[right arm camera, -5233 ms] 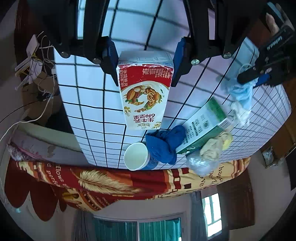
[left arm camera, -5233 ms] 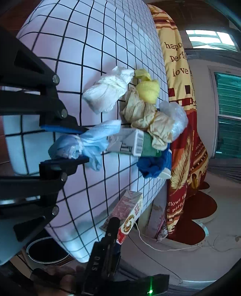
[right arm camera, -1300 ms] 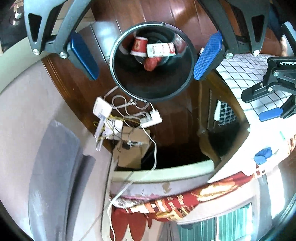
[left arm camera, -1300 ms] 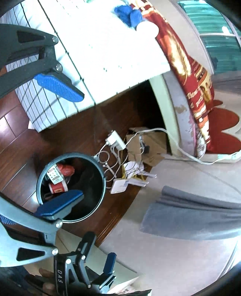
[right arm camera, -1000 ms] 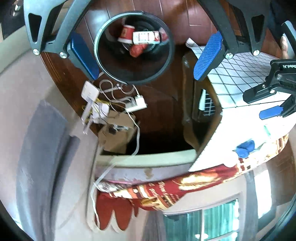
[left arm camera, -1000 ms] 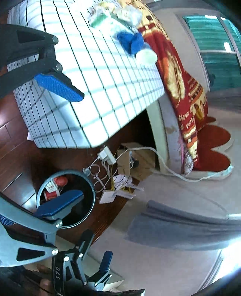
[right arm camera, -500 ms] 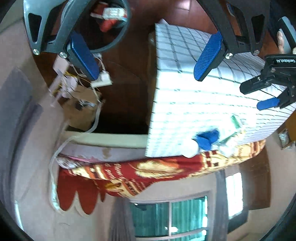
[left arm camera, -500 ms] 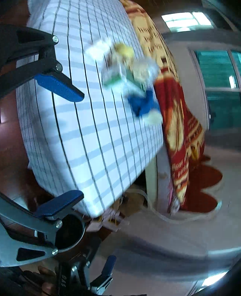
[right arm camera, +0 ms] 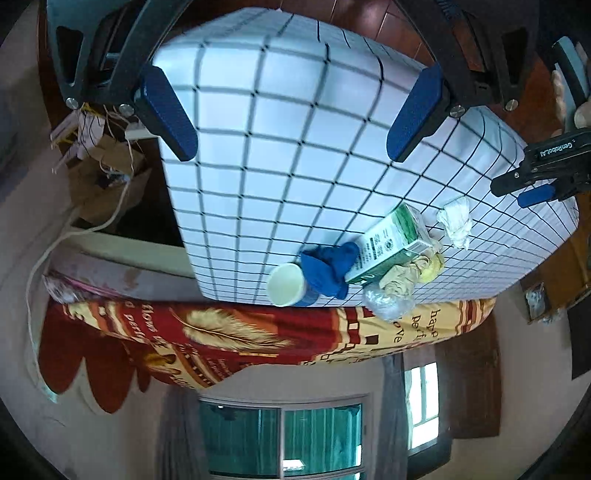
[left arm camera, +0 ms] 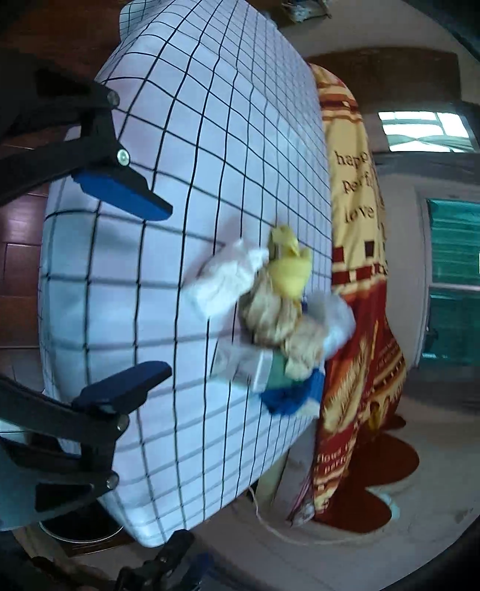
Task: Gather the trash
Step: 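Move both tools back toward the remaining trash on the box, then grasp the white tissue with the left tool while the right tool grasps the green carton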
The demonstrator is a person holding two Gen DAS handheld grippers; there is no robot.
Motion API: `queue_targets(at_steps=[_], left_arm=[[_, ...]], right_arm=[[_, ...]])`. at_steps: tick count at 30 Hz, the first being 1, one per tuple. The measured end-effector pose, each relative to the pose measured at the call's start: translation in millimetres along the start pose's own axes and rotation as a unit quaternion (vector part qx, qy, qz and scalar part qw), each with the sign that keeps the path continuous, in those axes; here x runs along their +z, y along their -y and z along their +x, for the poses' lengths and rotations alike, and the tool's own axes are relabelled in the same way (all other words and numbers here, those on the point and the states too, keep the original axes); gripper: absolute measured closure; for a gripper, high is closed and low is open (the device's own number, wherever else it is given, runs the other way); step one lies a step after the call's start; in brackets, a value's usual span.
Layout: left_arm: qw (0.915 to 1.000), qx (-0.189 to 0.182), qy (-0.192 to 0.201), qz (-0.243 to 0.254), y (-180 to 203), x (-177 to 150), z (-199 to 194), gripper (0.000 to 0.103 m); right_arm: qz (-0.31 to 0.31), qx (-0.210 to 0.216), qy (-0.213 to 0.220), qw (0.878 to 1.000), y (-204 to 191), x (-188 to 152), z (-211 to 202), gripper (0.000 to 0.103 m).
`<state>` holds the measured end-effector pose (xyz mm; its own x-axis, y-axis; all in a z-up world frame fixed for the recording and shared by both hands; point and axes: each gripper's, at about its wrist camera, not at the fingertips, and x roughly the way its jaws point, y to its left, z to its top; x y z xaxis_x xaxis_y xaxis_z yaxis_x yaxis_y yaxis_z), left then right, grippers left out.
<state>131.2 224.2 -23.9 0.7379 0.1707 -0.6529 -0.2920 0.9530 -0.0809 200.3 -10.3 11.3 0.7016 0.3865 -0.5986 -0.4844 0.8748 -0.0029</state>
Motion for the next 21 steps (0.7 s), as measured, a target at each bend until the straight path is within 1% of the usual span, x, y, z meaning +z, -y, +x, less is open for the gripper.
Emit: queue_targets(at_steps=[3,6,11,13,15,16,17,18,19,21], left_arm=[[1.0000,-0.001,-0.001,-0.009,-4.4,6.0,12.1,0.025],[0.9999,-0.009,-0.002,-0.013,-4.7,14.5,24.3,0.028],[0.9994,-0.018,-0.024,-0.016,-4.1,24.3,50.6,0.030],[0.9990,-0.022,-0.035,-0.016,-5.3,28.0,60.5,0.039],[0.9982,-0.027,-0.049,-0.019,-8.8,31.9,70.6,0.044],[0.9978,-0.032,-0.056,-0.020,-10.6,33.1,74.5,0.050],[0.9976,-0.034,-0.057,-0.019,-13.5,33.8,76.3,0.053],[0.9977,-0.035,-0.057,-0.014,-13.7,35.3,76.3,0.061],[0.9976,-0.038,-0.057,-0.011,-14.7,35.1,74.9,0.066],[0.9980,-0.043,-0.046,-0.005,-19.8,32.6,67.1,0.069]], right_arm=[[-0.006,0.014,-0.005,1.000,-8.9,11.0,16.6,0.000],[-0.011,0.016,-0.016,1.000,-17.6,21.8,38.0,0.000],[-0.017,0.027,-0.031,0.999,-27.6,33.4,61.7,0.000],[-0.023,0.030,-0.036,0.999,-33.1,34.9,69.1,0.000],[-0.028,0.035,-0.040,0.998,-38.4,35.8,75.5,0.000],[-0.029,0.036,-0.041,0.998,-40.2,36.2,77.8,0.000],[-0.030,0.041,-0.044,0.998,-43.8,36.5,81.5,0.000],[-0.030,0.044,-0.045,0.998,-45.5,37.3,83.5,0.000],[-0.030,0.050,-0.045,0.997,-47.7,38.0,85.7,0.000],[-0.031,0.063,-0.046,0.996,-54.8,38.8,88.5,0.000]])
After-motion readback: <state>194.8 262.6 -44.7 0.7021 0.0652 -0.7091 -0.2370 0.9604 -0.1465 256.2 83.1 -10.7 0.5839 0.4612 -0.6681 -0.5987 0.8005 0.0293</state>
